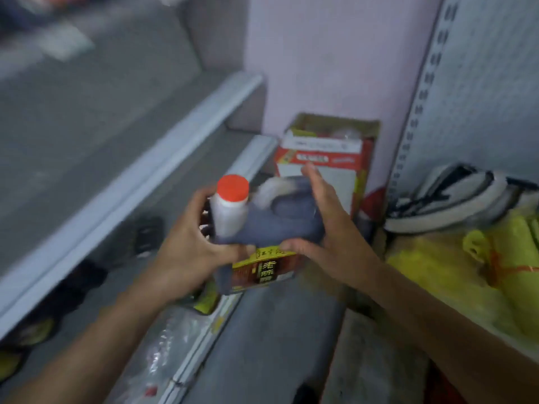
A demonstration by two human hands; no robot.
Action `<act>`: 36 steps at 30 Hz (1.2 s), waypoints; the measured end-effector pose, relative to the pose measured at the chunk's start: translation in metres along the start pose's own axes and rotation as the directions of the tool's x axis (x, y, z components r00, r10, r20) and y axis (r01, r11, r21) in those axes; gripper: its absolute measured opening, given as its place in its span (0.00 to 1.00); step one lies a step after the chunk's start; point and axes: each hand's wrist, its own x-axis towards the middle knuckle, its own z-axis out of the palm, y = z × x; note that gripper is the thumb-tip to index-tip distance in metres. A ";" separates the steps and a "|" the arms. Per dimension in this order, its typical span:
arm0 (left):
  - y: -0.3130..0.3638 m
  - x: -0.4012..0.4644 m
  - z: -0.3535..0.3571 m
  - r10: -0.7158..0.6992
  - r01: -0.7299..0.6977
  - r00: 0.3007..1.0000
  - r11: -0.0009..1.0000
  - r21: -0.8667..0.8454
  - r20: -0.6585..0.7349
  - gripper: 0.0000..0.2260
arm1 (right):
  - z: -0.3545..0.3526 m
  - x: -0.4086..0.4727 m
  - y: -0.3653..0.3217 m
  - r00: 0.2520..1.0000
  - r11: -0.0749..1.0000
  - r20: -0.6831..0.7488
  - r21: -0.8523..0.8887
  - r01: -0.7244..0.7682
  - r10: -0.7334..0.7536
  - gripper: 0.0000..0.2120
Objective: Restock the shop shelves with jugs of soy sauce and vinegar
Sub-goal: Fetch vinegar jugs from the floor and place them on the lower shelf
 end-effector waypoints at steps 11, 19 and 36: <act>0.197 -0.206 -0.141 0.245 -0.213 0.847 0.970 0.121 -0.472 0.48 | -0.015 0.064 -0.302 0.863 0.893 0.279 0.294 0.341 -0.421 0.42; 0.233 -0.400 -0.208 0.341 0.002 0.564 0.910 0.414 -0.752 0.41 | 0.085 0.031 -0.477 0.629 0.740 0.424 0.541 0.401 -0.651 0.39; 0.147 -0.819 -0.337 0.177 0.401 0.272 0.873 0.278 -0.946 0.30 | 0.421 -0.189 -0.738 0.284 0.557 0.494 0.800 0.221 -0.822 0.37</act>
